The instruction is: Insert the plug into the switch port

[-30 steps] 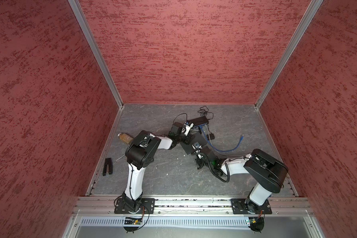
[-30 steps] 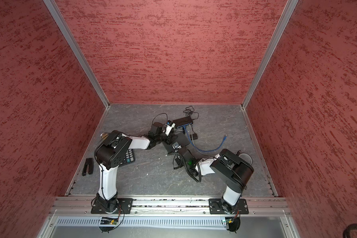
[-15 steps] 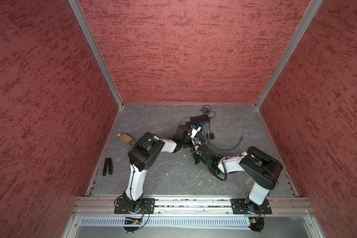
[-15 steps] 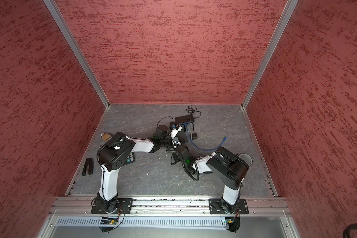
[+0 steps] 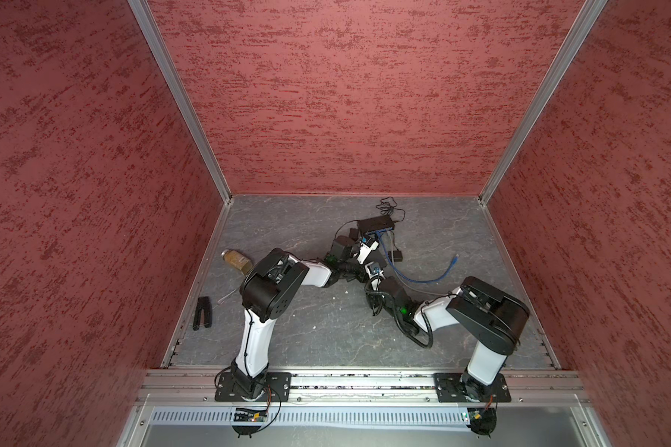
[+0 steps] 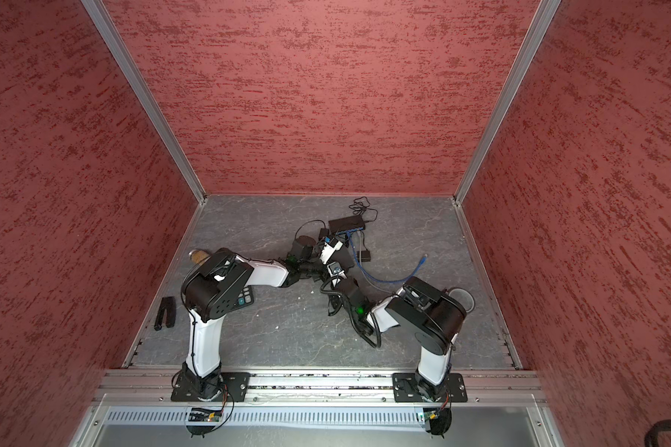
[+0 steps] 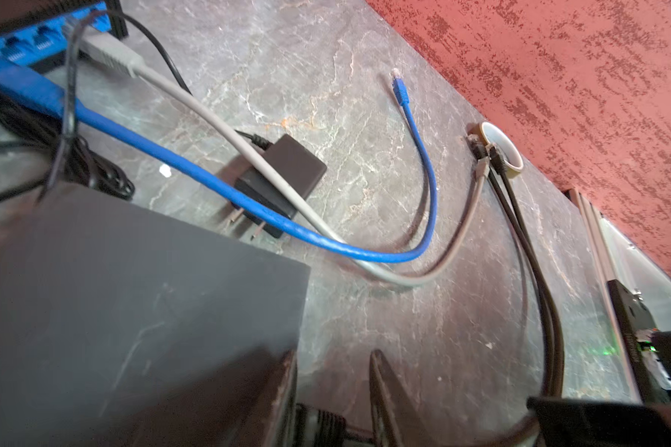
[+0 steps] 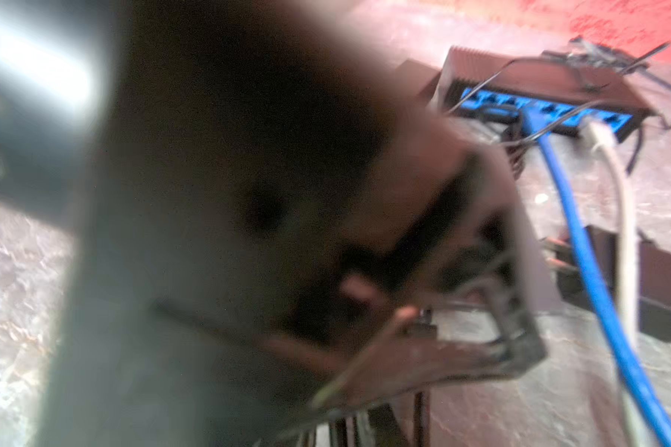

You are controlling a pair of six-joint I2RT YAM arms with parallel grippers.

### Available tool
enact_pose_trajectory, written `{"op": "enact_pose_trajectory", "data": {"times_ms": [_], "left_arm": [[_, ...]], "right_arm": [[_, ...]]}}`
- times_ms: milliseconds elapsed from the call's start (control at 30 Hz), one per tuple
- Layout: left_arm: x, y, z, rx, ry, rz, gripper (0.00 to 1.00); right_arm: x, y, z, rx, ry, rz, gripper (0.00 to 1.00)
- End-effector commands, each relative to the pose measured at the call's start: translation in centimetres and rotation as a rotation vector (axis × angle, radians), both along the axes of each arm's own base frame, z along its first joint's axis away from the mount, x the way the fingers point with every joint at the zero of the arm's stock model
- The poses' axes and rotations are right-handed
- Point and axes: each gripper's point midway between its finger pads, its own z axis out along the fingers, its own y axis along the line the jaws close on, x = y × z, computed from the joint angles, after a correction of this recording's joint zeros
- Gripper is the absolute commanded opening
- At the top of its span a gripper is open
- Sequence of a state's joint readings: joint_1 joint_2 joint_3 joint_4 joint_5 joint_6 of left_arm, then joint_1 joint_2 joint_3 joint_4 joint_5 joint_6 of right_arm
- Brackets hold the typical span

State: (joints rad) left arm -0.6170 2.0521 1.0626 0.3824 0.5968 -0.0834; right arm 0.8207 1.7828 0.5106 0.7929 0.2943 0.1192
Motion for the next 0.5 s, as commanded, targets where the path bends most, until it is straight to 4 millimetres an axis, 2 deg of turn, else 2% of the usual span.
{"op": "enact_pose_trajectory", "data": {"times_ms": [0, 200, 333, 467], "left_arm": [[-2.0, 1.4, -2.8, 0.085, 0.165, 0.000, 0.35], [-0.7, 1.3, -0.9, 0.049, 0.137, 0.009, 0.35], [0.3, 1.5, 0.1, 0.017, 0.122, 0.022, 0.36], [1.1, 2.0, 1.7, -0.015, 0.098, 0.031, 0.36]], "right_arm": [[1.1, 0.2, 3.3, 0.103, -0.109, -0.022, 0.23], [0.1, -0.5, 3.5, 0.085, -0.092, -0.006, 0.36], [-0.2, -0.8, 3.2, 0.054, -0.064, -0.007, 0.37], [-0.5, -0.1, 2.9, 0.046, -0.047, 0.037, 0.37]]}}
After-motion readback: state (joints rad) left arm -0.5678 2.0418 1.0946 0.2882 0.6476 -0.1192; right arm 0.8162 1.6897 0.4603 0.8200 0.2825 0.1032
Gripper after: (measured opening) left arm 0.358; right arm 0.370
